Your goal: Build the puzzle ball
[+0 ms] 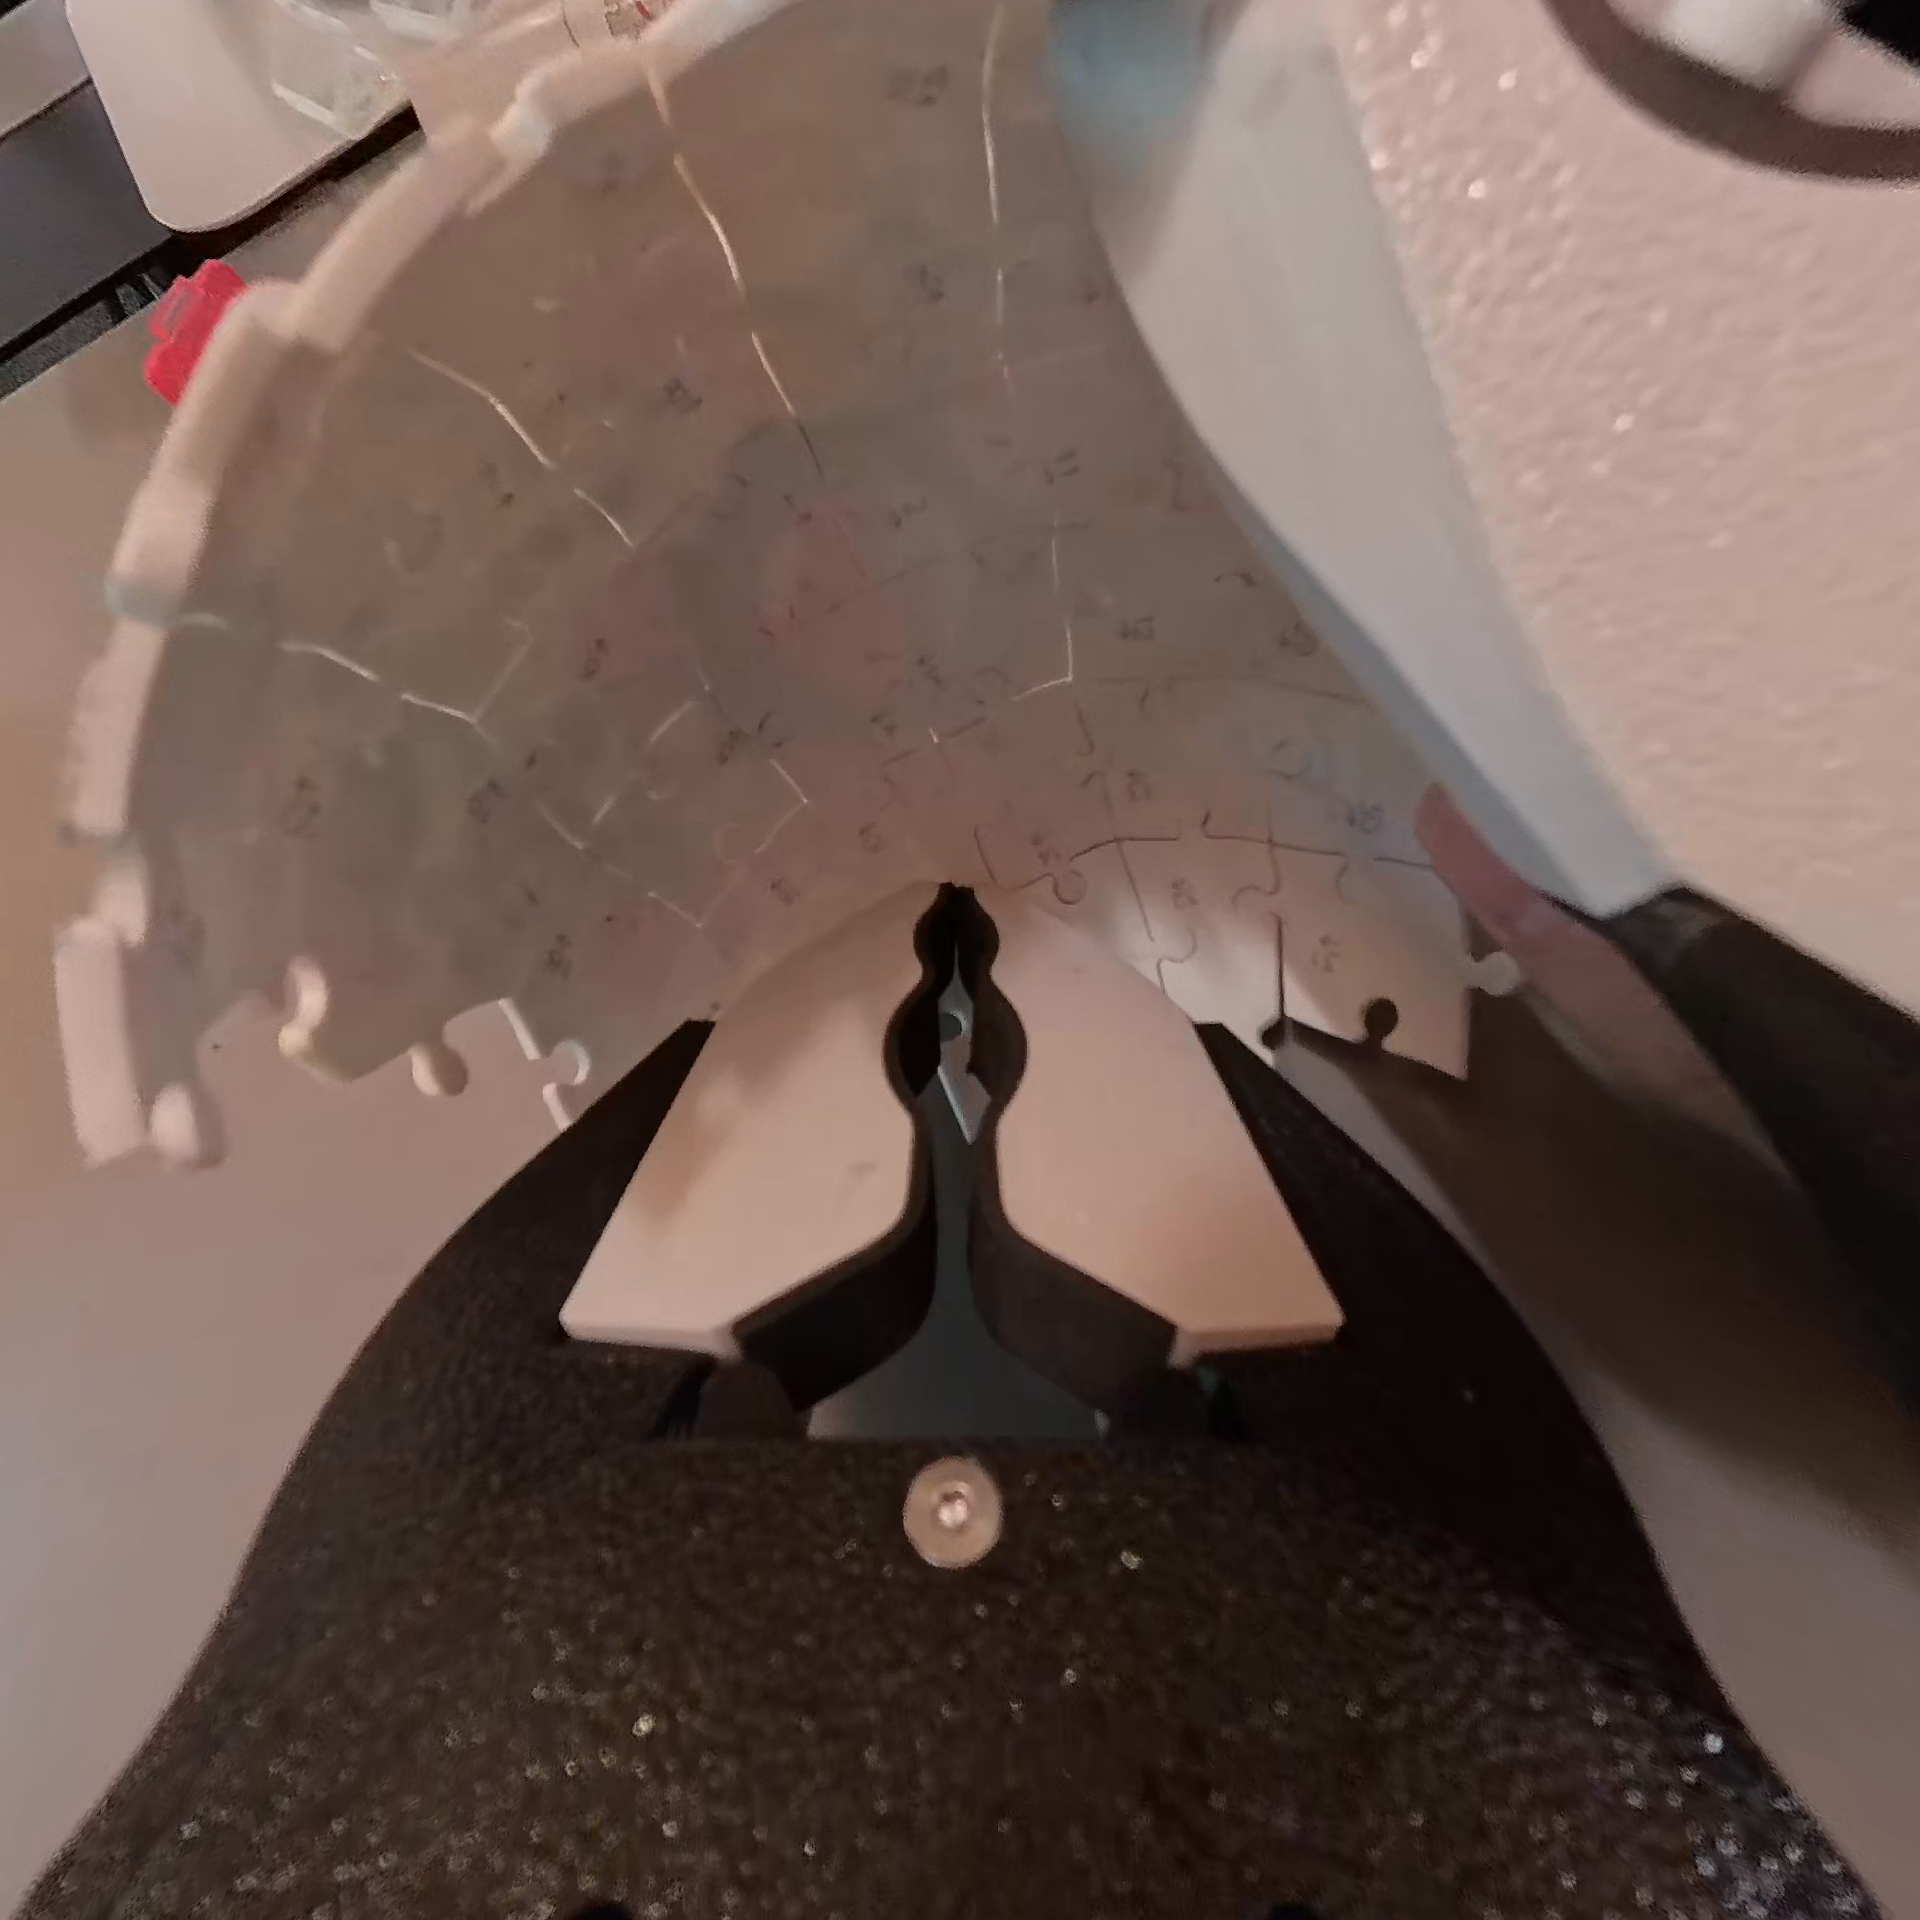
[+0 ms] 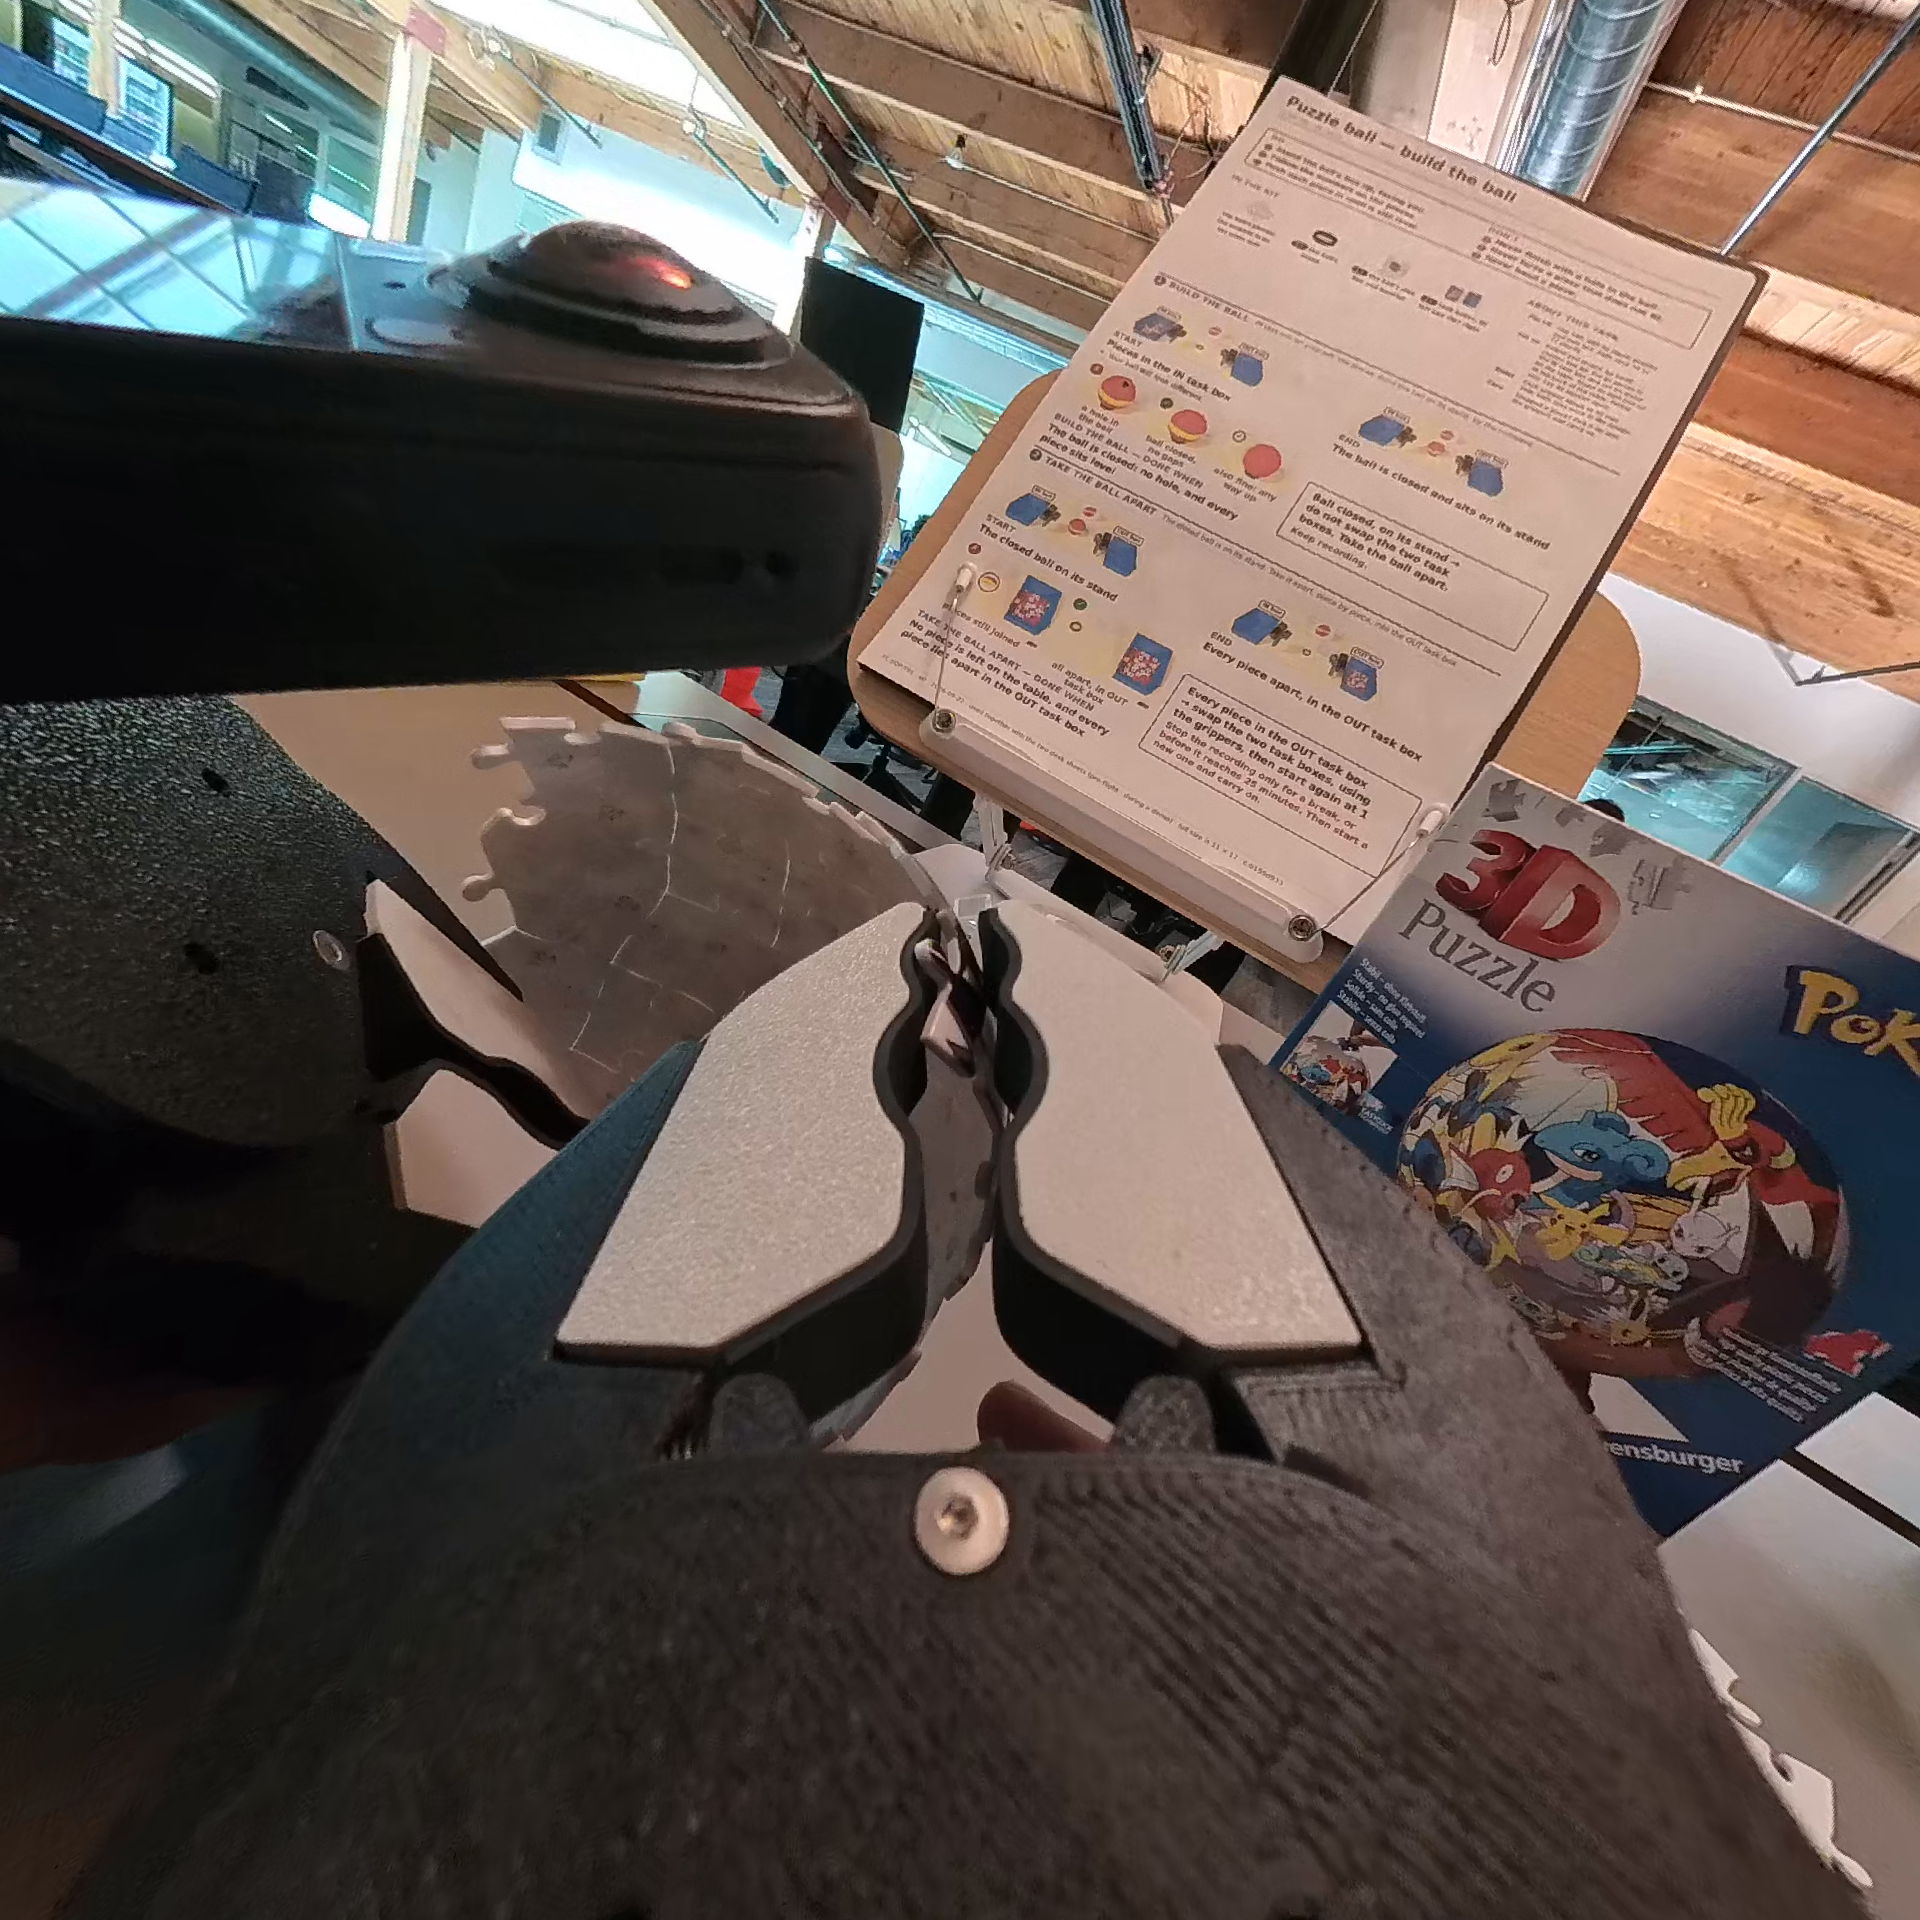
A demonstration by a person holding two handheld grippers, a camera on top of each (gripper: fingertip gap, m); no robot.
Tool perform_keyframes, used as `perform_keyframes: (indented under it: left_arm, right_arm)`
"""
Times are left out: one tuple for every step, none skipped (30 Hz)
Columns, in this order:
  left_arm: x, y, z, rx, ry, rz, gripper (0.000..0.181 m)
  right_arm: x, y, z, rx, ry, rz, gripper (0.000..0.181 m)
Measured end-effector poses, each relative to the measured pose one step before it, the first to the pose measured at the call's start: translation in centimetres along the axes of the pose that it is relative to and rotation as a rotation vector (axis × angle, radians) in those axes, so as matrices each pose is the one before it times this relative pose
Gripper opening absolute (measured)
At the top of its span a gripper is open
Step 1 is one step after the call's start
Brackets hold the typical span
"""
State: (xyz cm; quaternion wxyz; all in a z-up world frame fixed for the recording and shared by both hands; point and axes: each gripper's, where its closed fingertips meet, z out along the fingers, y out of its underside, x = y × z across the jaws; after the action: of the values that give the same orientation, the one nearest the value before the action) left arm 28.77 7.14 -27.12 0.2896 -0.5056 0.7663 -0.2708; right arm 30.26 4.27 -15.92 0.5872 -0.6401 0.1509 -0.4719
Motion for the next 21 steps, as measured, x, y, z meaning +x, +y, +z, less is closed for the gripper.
perform_keyframes:
  left_arm:
    - [0.03,-0.009,0.022,-0.0004,0.0044,-0.0019,0.0]
    - [0.007,0.006,0.015,-0.0008,0.0043,-0.0028,0.0]
    - [0.004,0.011,0.016,-0.0017,0.0036,-0.0041,0.0]
    - [0.0,0.024,0.011,-0.0017,0.0025,-0.0019,0.0]
    - [0.003,0.0,0.005,-0.002,-0.0001,0.0038,0.0]
    - [-0.005,0.004,0.002,-0.0027,-0.0036,0.0088,0.0]
    - [0.01,-0.01,0.002,-0.0005,-0.0055,0.0116,0.0]
    - [0.016,-0.035,-0.017,0.004,-0.0027,0.0083,0.0]
    - [-0.024,-0.034,-0.036,0.0079,-0.0011,-0.0023,0.0]
    - [-0.1,0.025,-0.071,0.0041,-0.0023,-0.0112,0.0]
    - [-0.177,-0.061,-0.134,0.0089,-0.0068,-0.0159,0.0]
    - [-0.218,-0.269,-0.228,0.0242,-0.0085,-0.0162,0.0]
    - [-0.171,-0.276,-0.256,0.0234,-0.0063,-0.0117,0.0]
    - [-0.077,-0.032,-0.176,0.0047,-0.0021,-0.0014,0.0]
    - [-0.046,0.19,-0.072,-0.0104,-0.0028,0.0067,0.0]
    - [-0.022,0.256,-0.008,-0.0127,-0.0042,0.01,0.0]
    - [0.018,0.234,0.016,-0.0093,-0.0028,0.0097,0.0]
    - [0.065,0.151,0.045,-0.0047,-0.0002,0.0072,0.0]
    - [0.021,0.103,0.05,-0.0054,-0.0026,0.0046,0.0]
    - [-0.022,-0.007,0.033,-0.0011,-0.0028,0.0037,0.0]
    - [0.027,-0.139,0.024,0.0064,0.0015,0.0025,0.0]
  right_arm:
    - [-0.011,0.002,0.003,-0.0004,-0.0005,-0.0004,0.008]
    - [-0.026,-0.011,0.001,0.0003,-0.001,0.0001,0.008]
    - [-0.022,-0.004,0.002,0.0003,-0.0014,0.0006,0.008]
    - [-0.015,0.007,0.015,-0.0007,-0.0009,-0.0009,0.008]
    - [-0.01,-0.01,-0.005,-0.0002,0.0003,-0.0016,0.008]
    - [-0.005,0.0,0.005,-0.0002,0.0,-0.0003,0.008]
    - [0.037,0.009,-0.003,-0.0009,0.0017,0.0002,0.008]
    - [0.063,0.013,-0.012,-0.0001,0.003,0.0006,0.008]
    - [0.046,-0.011,-0.006,0.0013,0.0017,0.0022,0.008]
    - [0.023,-0.015,-0.009,0.0011,0.0005,0.0013,0.007]
    - [0.019,0.02,-0.003,-0.001,0.0015,-0.0016,0.007]
    - [-0.007,0.005,0.005,-0.0006,0.0006,-0.0024,0.007]
    - [0.003,-0.004,-0.002,0.0005,0.0001,0.0008,0.007]
    - [0.01,-0.001,0.002,-0.0001,0.0,0.001,0.008]
    - [0.004,0.009,0.01,-0.0006,0.0004,-0.0002,0.008]
    - [-0.009,-0.003,-0.005,0.0006,-0.0001,-0.0002,0.007]
    - [-0.007,-0.001,0.0,0.0001,-0.0003,0.0005,0.008]
    - [0.0,-0.004,0.002,0.0003,0.0,0.0001,0.008]
    - [-0.01,-0.015,0.0,0.0,-0.0001,0.0001,0.008]
    - [-0.008,-0.008,0.0,0.0008,-0.0008,0.0007,0.007]
    - [-0.023,-0.021,0.006,0.0011,-0.0008,-0.0001,0.007]
